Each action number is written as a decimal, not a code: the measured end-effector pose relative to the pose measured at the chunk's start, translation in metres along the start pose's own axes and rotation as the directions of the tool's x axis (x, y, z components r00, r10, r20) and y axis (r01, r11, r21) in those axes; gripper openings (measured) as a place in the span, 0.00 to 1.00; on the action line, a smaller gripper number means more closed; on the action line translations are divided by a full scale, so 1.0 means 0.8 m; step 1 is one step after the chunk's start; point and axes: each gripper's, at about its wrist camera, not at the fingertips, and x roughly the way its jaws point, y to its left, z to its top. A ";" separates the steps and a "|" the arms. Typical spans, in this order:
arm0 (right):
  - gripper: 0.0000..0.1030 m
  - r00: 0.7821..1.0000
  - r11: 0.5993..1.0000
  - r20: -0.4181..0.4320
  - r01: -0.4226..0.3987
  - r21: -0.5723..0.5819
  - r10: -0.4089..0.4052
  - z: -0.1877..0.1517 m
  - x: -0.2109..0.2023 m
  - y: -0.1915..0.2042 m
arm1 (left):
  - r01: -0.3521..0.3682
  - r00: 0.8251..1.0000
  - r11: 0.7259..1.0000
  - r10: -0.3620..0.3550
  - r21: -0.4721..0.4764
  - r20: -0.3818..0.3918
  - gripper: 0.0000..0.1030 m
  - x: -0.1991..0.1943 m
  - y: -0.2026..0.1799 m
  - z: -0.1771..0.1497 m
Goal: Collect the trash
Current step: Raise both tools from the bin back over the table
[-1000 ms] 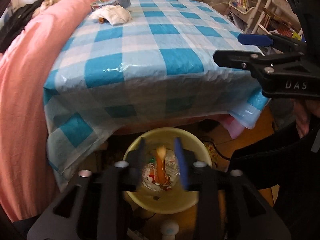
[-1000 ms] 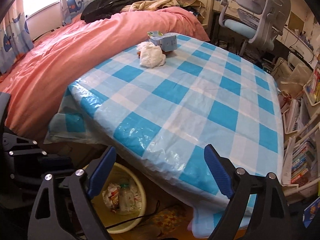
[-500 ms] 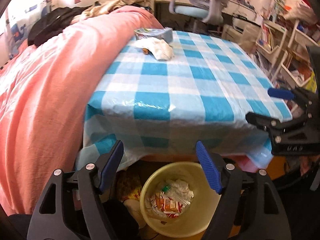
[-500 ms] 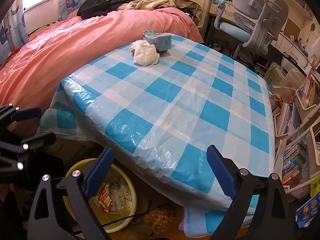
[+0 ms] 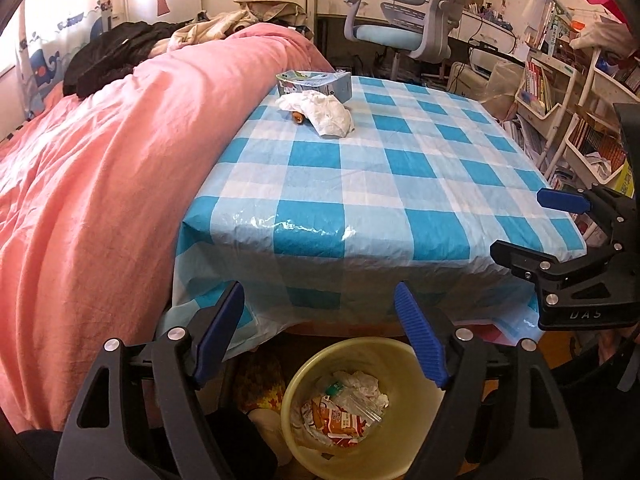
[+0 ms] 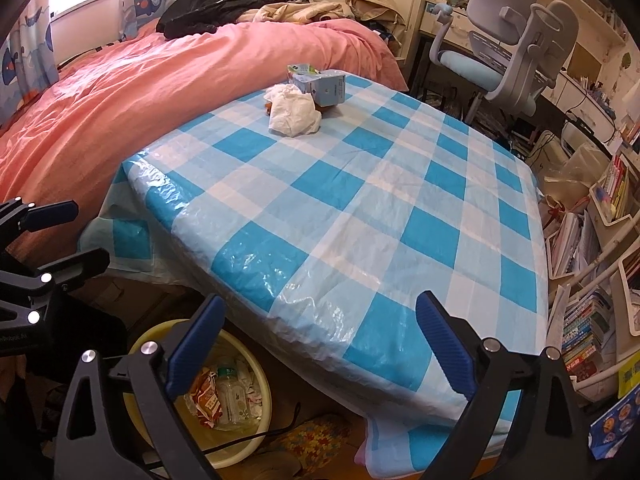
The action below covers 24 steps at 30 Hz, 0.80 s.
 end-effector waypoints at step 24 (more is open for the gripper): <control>0.90 1.000 1.000 0.018 -0.011 -0.016 0.012 0.006 0.002 0.006 | 0.011 1.000 1.000 -0.011 -0.006 0.011 0.76 0.005 -0.007 0.011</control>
